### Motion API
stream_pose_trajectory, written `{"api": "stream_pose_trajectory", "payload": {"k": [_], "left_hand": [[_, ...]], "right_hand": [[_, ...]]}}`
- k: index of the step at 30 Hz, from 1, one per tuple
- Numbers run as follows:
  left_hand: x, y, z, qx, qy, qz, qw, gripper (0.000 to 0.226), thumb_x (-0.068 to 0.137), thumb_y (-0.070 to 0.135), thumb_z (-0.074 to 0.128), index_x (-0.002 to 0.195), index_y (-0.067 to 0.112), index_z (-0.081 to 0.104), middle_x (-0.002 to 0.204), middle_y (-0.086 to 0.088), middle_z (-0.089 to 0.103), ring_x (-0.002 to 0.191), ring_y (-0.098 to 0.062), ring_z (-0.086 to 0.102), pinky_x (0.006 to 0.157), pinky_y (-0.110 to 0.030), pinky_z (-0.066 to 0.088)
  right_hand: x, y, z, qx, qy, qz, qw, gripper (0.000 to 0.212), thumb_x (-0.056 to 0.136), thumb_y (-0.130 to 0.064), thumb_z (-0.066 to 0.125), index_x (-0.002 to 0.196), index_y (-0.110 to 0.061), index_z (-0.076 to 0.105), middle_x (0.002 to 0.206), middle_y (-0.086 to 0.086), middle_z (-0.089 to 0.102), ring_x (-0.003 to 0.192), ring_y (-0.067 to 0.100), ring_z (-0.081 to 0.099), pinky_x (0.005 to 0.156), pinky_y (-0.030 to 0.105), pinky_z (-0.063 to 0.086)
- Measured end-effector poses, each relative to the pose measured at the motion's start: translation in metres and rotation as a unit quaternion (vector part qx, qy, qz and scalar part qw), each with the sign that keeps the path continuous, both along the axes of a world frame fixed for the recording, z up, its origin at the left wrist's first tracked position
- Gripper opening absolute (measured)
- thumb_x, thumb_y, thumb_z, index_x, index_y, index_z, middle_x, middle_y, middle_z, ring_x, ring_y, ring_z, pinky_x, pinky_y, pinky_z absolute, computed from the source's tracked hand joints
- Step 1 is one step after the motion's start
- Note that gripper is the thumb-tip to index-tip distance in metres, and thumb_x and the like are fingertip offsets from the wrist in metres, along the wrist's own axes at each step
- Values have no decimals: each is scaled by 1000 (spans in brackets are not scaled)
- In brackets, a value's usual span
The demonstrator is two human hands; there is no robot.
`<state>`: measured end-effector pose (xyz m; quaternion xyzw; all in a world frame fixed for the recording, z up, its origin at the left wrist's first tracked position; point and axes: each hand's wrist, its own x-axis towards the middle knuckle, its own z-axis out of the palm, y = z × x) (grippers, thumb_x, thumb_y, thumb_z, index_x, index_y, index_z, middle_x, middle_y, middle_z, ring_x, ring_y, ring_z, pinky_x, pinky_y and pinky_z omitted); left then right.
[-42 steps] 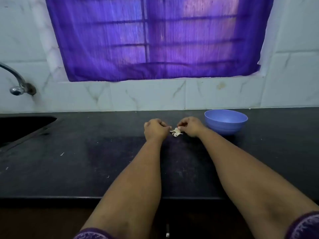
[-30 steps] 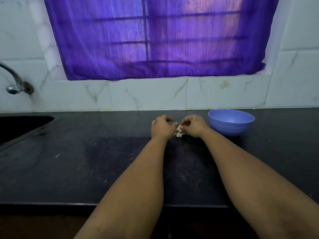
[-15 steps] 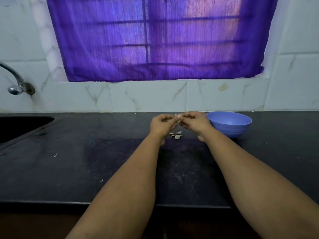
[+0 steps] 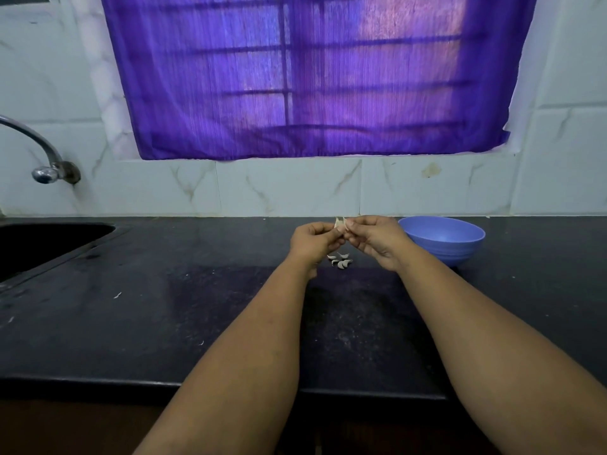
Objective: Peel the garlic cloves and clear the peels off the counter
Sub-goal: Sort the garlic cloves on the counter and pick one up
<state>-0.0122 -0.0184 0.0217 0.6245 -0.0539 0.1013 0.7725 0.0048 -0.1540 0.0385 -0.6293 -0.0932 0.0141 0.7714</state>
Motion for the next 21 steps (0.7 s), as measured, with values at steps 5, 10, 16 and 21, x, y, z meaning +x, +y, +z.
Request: {"api": "stream_pose_trajectory", "payload": {"k": [5, 10, 16, 21], "left_hand": [[0, 0, 0, 18, 2, 9, 1000, 16, 89, 2, 65, 102, -7, 66, 78, -8, 68, 61, -6, 65, 62, -13, 53], [2, 2, 0, 35, 21, 30, 999, 16, 91, -3, 59, 106, -8, 62, 79, -7, 63, 66, -11, 61, 61, -13, 55], [5, 3, -2, 80, 35, 55, 995, 12, 89, -2, 62, 85, 7, 55, 77, -8, 64, 61, -12, 61, 55, -16, 52], [3, 3, -2, 92, 21, 45, 994, 11, 87, 0, 66, 81, 8, 60, 77, -9, 66, 66, -14, 62, 60, -17, 54]], "right_hand": [[0, 1, -1, -4, -11, -18, 1000, 5, 93, -5, 59, 95, -5, 64, 81, 5, 66, 71, 10, 62, 60, 14, 54], [13, -6, -12, -244, -74, -118, 960, 8, 87, -7, 68, 83, -14, 68, 80, 4, 69, 75, 15, 64, 76, 27, 56], [14, -9, -16, -423, -102, -160, 886, 7, 87, -11, 68, 92, -13, 74, 94, 4, 70, 90, 17, 63, 84, 28, 50], [11, -1, -12, -237, -92, -68, 965, 8, 93, -17, 62, 88, -14, 68, 81, 3, 66, 78, 13, 60, 72, 22, 52]]}}
